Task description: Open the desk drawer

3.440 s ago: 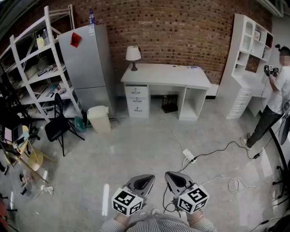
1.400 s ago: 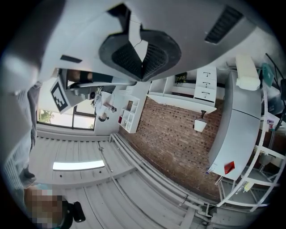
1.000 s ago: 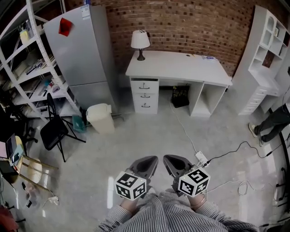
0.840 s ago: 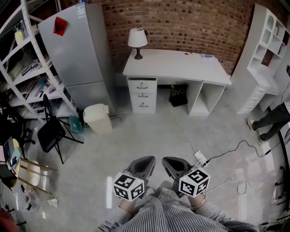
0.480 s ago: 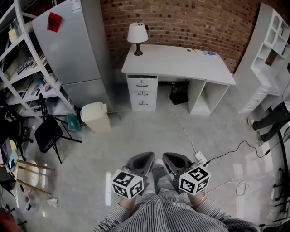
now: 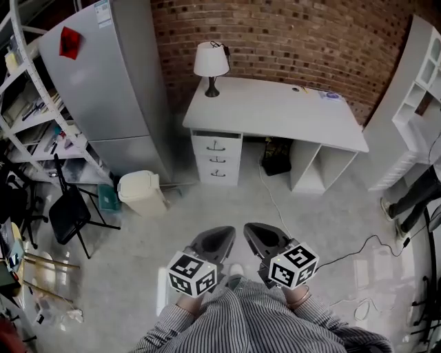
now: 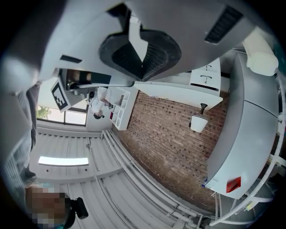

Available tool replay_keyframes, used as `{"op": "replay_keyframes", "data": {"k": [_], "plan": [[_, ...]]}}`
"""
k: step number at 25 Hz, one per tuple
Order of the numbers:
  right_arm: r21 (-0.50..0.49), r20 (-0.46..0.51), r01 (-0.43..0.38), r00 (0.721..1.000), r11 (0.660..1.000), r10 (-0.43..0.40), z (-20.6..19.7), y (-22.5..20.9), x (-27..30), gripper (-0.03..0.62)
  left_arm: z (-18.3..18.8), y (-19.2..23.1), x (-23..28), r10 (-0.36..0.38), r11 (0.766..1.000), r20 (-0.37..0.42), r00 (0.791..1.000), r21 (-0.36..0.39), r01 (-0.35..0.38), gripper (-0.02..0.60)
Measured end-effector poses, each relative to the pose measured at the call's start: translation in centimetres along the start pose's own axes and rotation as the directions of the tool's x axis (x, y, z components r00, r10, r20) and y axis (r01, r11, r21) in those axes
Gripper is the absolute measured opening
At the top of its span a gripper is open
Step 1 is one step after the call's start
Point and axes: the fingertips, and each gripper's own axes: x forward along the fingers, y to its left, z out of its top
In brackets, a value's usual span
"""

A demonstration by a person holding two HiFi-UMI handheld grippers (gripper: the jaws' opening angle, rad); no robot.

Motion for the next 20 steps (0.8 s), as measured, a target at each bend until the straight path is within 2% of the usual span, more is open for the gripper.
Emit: {"op": "replay_keyframes", "data": {"k": [7,11,20], "plan": [[-0.005,-0.005,-0.043,0.999,0.999,0.043,3.5,-6.8,4.2,0.015,2.8,4.4,7.8,0.02,1.0,-0.003,1.0,0.001,-0.02,0.012],[0.037,-0.016,-0.041,0.999,0.999,0.041,4.1,-10.1,5.4,0.015,3.2,5.6,10.9,0.031,0.999,-0.005,0.999,-0.01,-0.031,0.011],[0.077,-0.071,-0.062,0.995,0.995,0.068,2.9,-13.0,8.1,0.016,1.8,7.9,13.6,0.03,0.997,-0.057,0.998,-0.068,-0.033,0.012]]}}
